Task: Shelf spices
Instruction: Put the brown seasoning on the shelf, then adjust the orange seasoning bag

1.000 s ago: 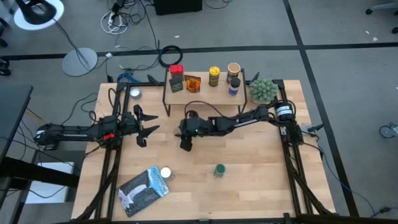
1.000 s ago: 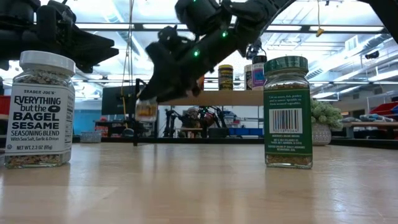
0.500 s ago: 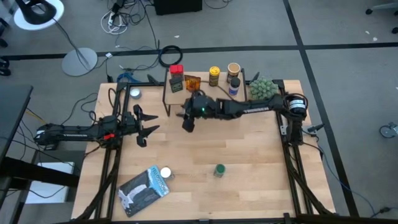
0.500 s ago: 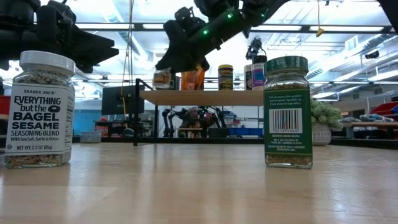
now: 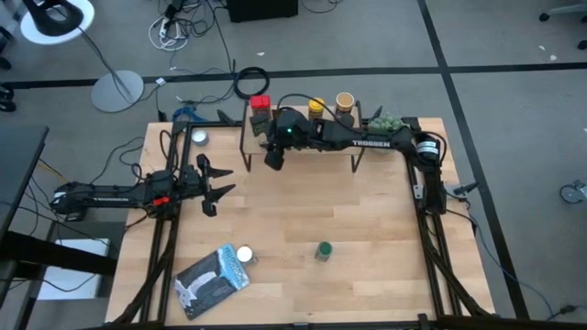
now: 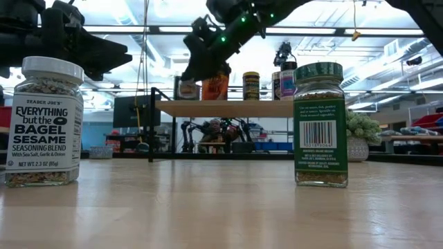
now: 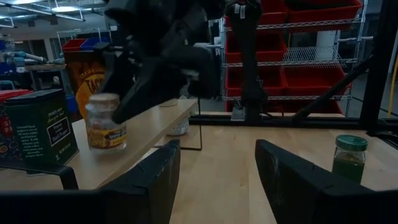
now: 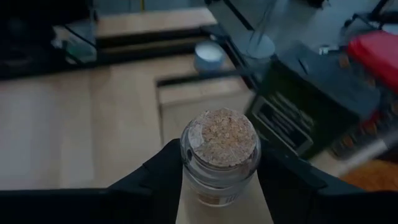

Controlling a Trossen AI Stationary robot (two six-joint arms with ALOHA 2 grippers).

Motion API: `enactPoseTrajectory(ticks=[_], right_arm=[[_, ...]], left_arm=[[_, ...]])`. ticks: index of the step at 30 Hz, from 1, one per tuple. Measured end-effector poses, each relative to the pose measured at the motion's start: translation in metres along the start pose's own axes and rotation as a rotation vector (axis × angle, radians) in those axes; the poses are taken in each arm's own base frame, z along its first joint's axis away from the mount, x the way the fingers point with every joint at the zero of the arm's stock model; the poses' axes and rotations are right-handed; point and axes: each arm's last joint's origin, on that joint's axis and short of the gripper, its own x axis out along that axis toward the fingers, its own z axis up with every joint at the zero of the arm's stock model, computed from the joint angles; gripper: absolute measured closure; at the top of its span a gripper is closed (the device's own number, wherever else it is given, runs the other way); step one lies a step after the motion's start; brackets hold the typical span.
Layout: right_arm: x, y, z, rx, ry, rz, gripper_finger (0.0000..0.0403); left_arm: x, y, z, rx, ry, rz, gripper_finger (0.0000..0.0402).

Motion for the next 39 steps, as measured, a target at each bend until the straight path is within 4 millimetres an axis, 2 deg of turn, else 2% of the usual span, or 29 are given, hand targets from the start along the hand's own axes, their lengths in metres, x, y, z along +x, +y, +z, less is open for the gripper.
enactPoseTrajectory(ticks=[5, 13, 28, 35, 39], right_arm=[[0.002, -0.009, -0.003, 0.012, 0.008, -0.011, 0.0215], [0.003, -0.008, -0.002, 0.02, -0.011, 0.032, 0.0209], [0.003, -0.009, -0.001, 0.03, -0.019, 0.024, 0.0172], [0.002, -0.008, 0.006, 0.012, -0.095, 0.022, 0.0164], [-0.006, -0.005, 0.011, -0.005, -0.105, 0.027, 0.0162]], left_arm=[[0.0, 0.0, 0.0, 0.002, -0.001, 0.001, 0.0188], [0.0, 0.0, 0.0, 0.0, -0.004, 0.001, 0.0188], [0.0, 0.0, 0.0, -0.001, -0.004, 0.003, 0.0188], [0.0, 0.0, 0.0, -0.002, -0.004, 0.002, 0.0188], [0.0, 0.0, 0.0, -0.002, -0.004, 0.002, 0.0188]])
